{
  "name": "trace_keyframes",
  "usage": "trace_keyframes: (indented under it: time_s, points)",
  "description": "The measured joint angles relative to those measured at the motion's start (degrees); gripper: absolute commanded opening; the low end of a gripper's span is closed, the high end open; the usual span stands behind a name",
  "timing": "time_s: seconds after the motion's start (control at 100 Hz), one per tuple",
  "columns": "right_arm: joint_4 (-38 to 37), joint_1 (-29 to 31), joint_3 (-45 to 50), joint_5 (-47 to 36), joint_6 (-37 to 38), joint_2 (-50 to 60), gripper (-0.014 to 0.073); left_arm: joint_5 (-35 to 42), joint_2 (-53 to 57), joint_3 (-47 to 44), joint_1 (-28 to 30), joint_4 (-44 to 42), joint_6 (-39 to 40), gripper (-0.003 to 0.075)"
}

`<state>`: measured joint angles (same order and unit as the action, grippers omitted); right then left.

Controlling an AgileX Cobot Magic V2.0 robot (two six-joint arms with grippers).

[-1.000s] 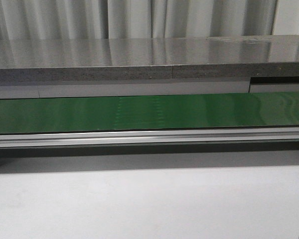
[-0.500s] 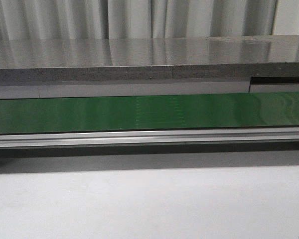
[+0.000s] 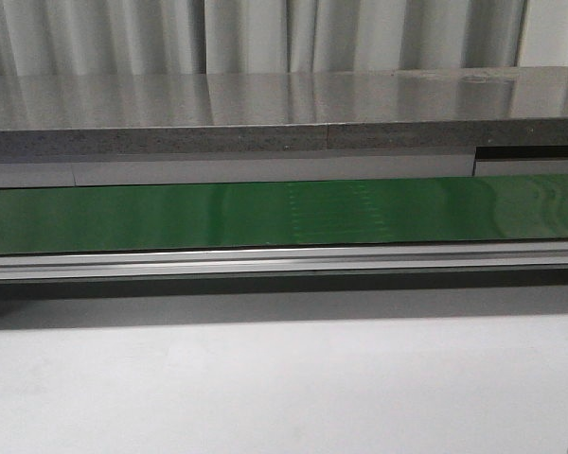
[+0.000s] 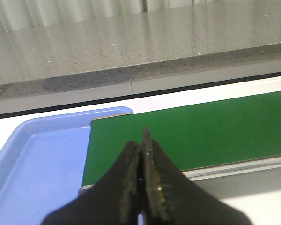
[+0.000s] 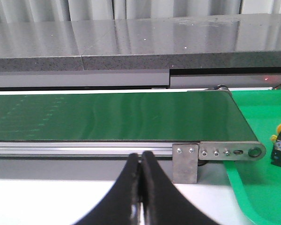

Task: Move button from left to right

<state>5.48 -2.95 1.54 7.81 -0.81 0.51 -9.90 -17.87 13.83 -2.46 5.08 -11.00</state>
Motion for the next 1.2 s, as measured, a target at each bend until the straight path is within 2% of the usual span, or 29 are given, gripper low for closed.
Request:
trace_keyframes:
  time_s: [0.81, 1.08, 1.2]
  points:
    - [0.00, 0.00, 0.00, 0.00, 0.11, 0.00, -0.0068, 0.00, 0.00, -0.02, 0.00, 0.00, 0.00, -0.0019]
    - [0.00, 0.00, 0.00, 0.00, 0.19, 0.00, -0.0068, 4.94, 2.91, -2.71, 0.00, -0.70, 0.11, -0.0019]
    - [0.00, 0.00, 0.00, 0.00, 0.19, 0.00, -0.0068, 5.75, 7.13, -5.75, 0.00, -4.13, 4.22, -0.0019]
